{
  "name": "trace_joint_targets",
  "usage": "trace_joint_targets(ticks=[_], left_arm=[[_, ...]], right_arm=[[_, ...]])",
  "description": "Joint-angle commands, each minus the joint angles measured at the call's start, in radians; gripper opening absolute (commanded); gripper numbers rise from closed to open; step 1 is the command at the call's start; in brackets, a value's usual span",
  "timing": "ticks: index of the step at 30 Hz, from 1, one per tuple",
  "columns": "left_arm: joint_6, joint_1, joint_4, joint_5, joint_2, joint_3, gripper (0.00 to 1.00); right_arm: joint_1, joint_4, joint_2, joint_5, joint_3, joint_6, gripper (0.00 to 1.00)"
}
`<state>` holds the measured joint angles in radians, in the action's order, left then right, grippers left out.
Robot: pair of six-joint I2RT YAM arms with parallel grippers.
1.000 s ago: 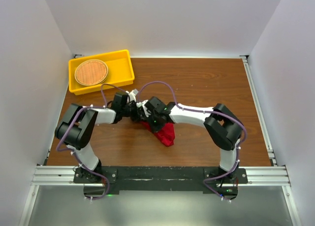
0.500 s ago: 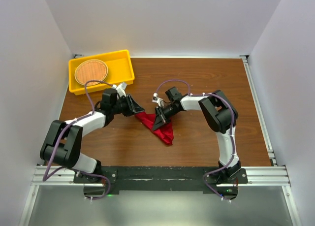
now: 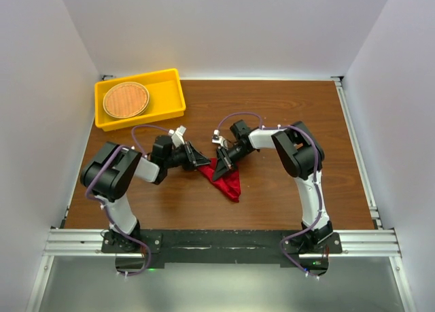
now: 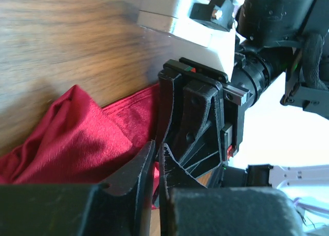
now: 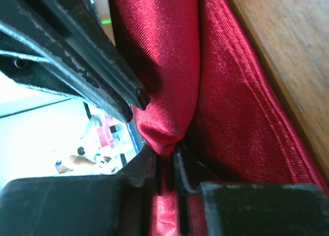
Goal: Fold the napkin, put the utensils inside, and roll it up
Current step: Roll the napkin with the utensil
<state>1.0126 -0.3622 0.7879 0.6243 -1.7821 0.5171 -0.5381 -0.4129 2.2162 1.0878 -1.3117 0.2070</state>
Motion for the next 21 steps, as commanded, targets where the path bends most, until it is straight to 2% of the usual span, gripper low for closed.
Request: trace_joint_targets(ticks=[1,3,10,14,21], left_arm=[[-0.041,0.0,0.039,-0.044,-0.045,0.001,0.1],[-0.074,0.005,0.005,-0.06,-0.057,-0.002,0.09],[-0.098,0.006,-0.038,-0.064,-0.079,-0.003,0.08],[-0.115,0.006,-0.085,-0.063,-0.082,0.02,0.07],[-0.126,0.006,-0.16,-0.061,-0.085,0.058,0.05]], right_arm=[[0.006,-0.145,-0.022,-0.259,0.009,-0.032,0.23],[0.006,-0.164,-0.07,-0.299,0.006,-0.031,0.31],[-0.003,-0.25,-0.246,-0.42,0.018,-0.052,0.42],[-0.026,-0.302,-0.34,-0.515,0.064,-0.083,0.43],[-0.068,-0.242,-0.454,-0.624,0.245,-0.061,0.43]])
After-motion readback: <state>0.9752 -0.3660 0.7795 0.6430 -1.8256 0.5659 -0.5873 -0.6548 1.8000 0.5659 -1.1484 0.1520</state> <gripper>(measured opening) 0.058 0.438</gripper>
